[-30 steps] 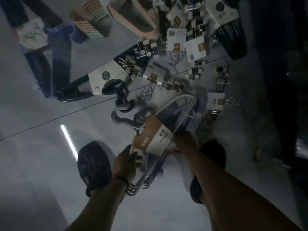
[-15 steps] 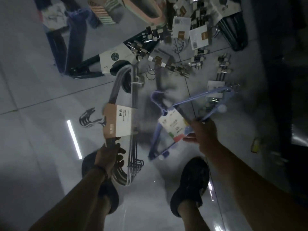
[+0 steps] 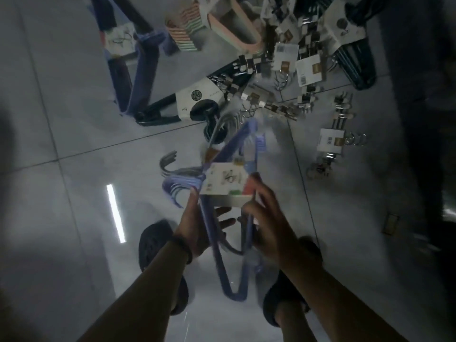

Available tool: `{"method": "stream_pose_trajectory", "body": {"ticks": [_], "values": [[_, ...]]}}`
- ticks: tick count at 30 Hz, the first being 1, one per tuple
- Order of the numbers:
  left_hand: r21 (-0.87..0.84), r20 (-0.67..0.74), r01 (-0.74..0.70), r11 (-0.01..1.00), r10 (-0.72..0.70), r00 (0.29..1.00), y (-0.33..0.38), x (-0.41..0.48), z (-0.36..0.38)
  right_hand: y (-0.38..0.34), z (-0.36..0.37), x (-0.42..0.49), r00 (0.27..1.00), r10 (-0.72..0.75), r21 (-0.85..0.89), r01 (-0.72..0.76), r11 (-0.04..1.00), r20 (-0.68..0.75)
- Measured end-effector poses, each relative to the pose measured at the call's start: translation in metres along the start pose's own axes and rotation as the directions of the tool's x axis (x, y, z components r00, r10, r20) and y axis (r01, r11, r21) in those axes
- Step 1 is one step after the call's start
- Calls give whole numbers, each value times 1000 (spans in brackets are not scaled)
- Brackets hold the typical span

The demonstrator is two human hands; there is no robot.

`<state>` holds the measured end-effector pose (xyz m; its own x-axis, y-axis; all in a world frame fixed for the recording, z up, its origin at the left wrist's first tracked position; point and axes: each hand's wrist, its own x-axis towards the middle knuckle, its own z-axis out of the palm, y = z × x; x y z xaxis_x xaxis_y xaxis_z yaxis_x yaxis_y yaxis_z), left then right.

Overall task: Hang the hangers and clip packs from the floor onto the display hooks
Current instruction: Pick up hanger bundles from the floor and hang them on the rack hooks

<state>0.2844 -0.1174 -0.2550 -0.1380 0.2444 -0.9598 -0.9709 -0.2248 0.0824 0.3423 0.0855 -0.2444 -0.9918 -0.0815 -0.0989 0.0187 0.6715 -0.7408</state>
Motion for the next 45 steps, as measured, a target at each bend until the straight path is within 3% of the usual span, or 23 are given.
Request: {"method": "stream_pose_trajectory", "body": {"ticks": [2, 5, 10, 13, 16, 19, 24, 26, 27, 32, 34, 37, 41, 42, 43, 44, 45], "values": [[49, -21, -13, 999, 14, 1000, 1, -2, 2, 3, 14, 0, 968, -202, -83, 215, 973, 147], [206, -99, -47, 978, 69, 993, 6, -2, 2, 7, 14, 7, 960, -105, -24, 115, 993, 260], [264, -244, -199, 944, 265, 933, 17, -14, 16, -6, -19, 25, 972, 0, 13, -3, 1000, 236], [433, -260, -270, 860, 406, 876, 33, -43, 24, -36, -52, 38, 978, 80, 59, -92, 994, 191], [663, -194, -277, 695, 517, 833, 56, -94, 31, -73, -97, 63, 987, 88, 36, -94, 995, 131], [834, -55, -276, 477, 570, 820, 83, -157, 51, -113, -158, 101, 969, 132, -45, -125, 991, 208], [913, 208, -345, 218, 478, 853, 138, -296, 125, -205, -300, 146, 785, 343, -326, -190, 926, 516], [909, 299, -395, 134, 451, 841, 161, -357, 162, -246, -360, 149, 732, 373, -323, -217, 921, 570], [898, 378, -438, 37, 441, 814, 173, -393, 184, -265, -392, 149, 722, 369, -300, -230, 926, 585], [812, 582, -484, -325, 407, 704, 223, -580, 297, -376, -555, 126, 818, 364, -256, -273, 927, 446], [763, 634, -425, -487, 438, 637, 241, -635, 330, -415, -612, 111, 864, 365, -217, -305, 927, 346], [642, 733, -292, -709, 454, 507, 247, -724, 395, -459, -683, 87, 962, 242, -19, -241, 970, 130], [592, 788, 19, -806, 584, 196, 230, -833, 479, -520, -769, 50, 983, 116, 228, -83, 970, -139], [604, 784, 121, -787, 615, 89, 224, -857, 493, -531, -788, 40, 978, 98, 286, -42, 957, -183], [631, 772, 198, -750, 631, -70, 215, -879, 504, -539, -804, 31, 972, 88, 346, -8, 938, -217], [666, 742, 185, -723, 613, -273, 206, -893, 511, -544, -818, 24, 962, 76, 404, 38, 914, -262], [686, 661, 79, -724, 573, -484, 192, -903, 516, -547, -831, 17, 945, 106, 464, 53, 884, -310]]}}
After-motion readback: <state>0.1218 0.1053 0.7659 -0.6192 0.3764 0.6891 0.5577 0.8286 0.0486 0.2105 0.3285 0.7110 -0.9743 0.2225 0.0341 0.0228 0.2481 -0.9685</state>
